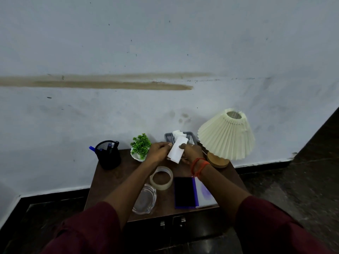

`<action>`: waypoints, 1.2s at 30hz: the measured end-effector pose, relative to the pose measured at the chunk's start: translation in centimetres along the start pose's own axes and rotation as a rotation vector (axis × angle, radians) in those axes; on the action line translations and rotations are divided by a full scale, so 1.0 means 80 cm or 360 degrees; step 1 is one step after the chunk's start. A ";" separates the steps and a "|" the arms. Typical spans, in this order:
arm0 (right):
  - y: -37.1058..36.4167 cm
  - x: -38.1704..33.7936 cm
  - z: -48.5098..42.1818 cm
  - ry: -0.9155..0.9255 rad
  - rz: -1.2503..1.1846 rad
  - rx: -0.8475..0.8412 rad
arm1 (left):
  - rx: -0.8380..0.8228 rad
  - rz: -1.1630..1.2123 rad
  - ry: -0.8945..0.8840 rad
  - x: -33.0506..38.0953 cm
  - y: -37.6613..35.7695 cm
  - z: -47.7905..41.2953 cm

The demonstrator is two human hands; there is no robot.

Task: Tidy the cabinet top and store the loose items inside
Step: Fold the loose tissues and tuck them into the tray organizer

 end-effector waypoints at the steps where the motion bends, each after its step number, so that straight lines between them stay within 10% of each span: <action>1: -0.002 -0.005 -0.004 0.0063 0.0068 -0.0024 | 0.0007 0.0040 -0.0001 0.005 0.000 0.000; 18: -0.025 -0.099 -0.040 0.0901 0.0914 -0.0035 | 0.0308 0.0025 -0.0272 0.041 0.021 -0.053; 36: -0.058 -0.081 -0.077 0.0956 0.0943 0.0044 | 0.0322 -0.0116 -0.0284 0.024 0.009 -0.058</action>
Point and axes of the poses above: each hand's wrist, its own z-axis away from the middle knuckle, its own y-axis out of the back of the hand, x = y × z, the point moved 7 cm from there along -z, towards the middle knuckle, and after that the axes turned 5 degrees about x, right-handed, at the moved point
